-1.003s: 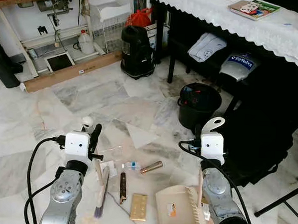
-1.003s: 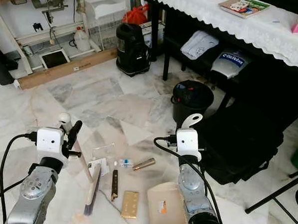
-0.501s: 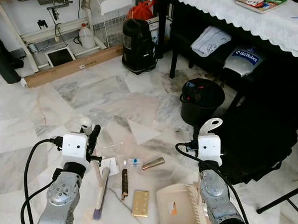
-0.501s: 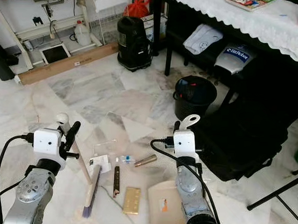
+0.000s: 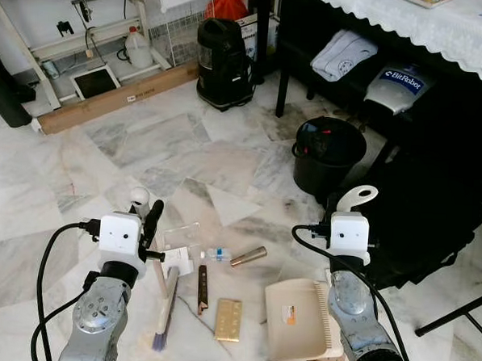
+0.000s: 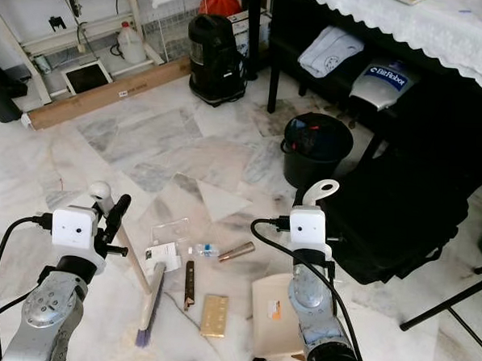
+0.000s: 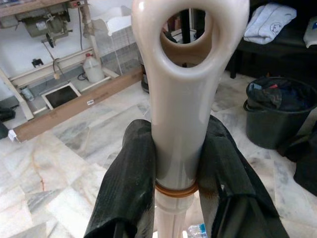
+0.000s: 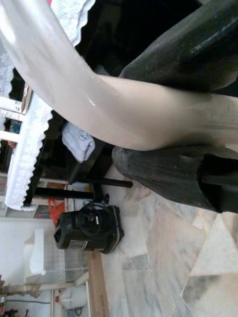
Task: Sweep floor
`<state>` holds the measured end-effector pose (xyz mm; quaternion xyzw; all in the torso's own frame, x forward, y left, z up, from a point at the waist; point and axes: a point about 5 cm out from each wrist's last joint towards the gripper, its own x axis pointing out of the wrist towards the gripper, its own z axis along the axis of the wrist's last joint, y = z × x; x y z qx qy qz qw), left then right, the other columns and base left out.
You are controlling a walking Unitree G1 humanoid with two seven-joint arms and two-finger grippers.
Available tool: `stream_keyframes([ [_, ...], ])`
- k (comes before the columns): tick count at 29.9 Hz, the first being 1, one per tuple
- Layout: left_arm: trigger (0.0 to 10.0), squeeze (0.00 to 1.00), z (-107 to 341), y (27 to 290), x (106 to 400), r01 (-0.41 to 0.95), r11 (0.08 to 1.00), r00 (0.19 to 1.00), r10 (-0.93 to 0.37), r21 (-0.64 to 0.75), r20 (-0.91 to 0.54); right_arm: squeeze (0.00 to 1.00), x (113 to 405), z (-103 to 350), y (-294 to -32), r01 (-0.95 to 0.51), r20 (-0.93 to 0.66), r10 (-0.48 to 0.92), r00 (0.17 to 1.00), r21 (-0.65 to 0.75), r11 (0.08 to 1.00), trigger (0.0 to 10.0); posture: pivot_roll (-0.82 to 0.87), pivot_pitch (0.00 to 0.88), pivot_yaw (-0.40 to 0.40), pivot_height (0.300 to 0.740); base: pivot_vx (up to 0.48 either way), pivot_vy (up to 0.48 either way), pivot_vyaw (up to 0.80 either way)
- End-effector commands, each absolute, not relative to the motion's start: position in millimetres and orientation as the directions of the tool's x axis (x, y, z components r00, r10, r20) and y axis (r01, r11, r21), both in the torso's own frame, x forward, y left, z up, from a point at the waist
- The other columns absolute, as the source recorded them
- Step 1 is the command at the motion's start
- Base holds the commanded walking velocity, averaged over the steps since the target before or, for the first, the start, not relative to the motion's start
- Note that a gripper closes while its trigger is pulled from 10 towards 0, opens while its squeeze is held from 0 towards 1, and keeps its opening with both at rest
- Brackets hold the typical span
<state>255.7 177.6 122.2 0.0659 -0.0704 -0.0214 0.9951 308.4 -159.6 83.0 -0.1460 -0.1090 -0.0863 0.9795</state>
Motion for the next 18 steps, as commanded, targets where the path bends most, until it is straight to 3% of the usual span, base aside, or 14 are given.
stream_keyframes([
  [1,10.0,0.0,127.8,181.0,253.0,0.036,0.989,0.987,-0.058,0.143,0.153,0.0,306.6,79.4,-158.0,0.198,0.235,-0.135,0.962,-0.27,0.942,10.0,0.16,0.219,0.068,0.74,0.0,0.0,0.0],
  [13,10.0,0.0,134.2,172.1,252.2,0.126,0.983,0.981,-0.143,0.131,0.131,0.0,291.3,48.3,-139.4,0.119,0.112,-0.091,0.989,-0.272,0.955,10.0,0.16,0.238,0.073,0.74,0.0,0.0,0.0],
  [18,10.0,0.0,125.6,179.8,254.2,0.143,0.971,0.987,-0.154,0.189,0.044,0.0,288.2,43.2,-138.7,0.113,0.095,-0.09,0.991,-0.275,0.955,10.0,0.16,0.238,0.07,0.74,0.0,0.0,0.0],
])
